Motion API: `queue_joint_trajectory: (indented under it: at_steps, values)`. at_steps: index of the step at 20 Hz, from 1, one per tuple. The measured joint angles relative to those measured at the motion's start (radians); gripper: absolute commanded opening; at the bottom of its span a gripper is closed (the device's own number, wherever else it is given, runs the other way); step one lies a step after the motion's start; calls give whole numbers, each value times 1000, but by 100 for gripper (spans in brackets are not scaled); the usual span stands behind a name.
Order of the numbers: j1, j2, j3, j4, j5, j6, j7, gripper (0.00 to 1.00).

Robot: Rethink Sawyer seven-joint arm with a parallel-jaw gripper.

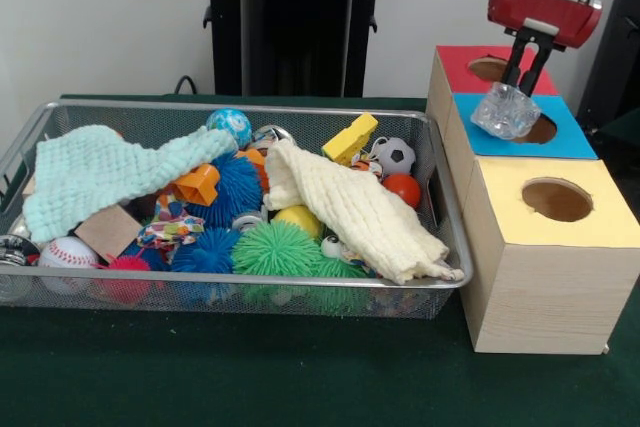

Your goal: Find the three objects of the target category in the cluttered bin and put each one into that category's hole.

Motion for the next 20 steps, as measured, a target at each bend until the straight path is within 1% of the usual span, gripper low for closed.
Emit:
queue_joint_trajectory:
  at_steps: [5, 9, 18, 19, 20]
  values:
    - [16, 5, 0, 0, 20, 0, 7, 0]
    - [39, 13, 0, 0, 39, 0, 36, 0]
    - [50, 26, 0, 0, 46, 0, 78, 0]
    - [49, 26, 0, 0, 46, 0, 78, 100]
    - [49, 26, 0, 0, 46, 0, 78, 100]
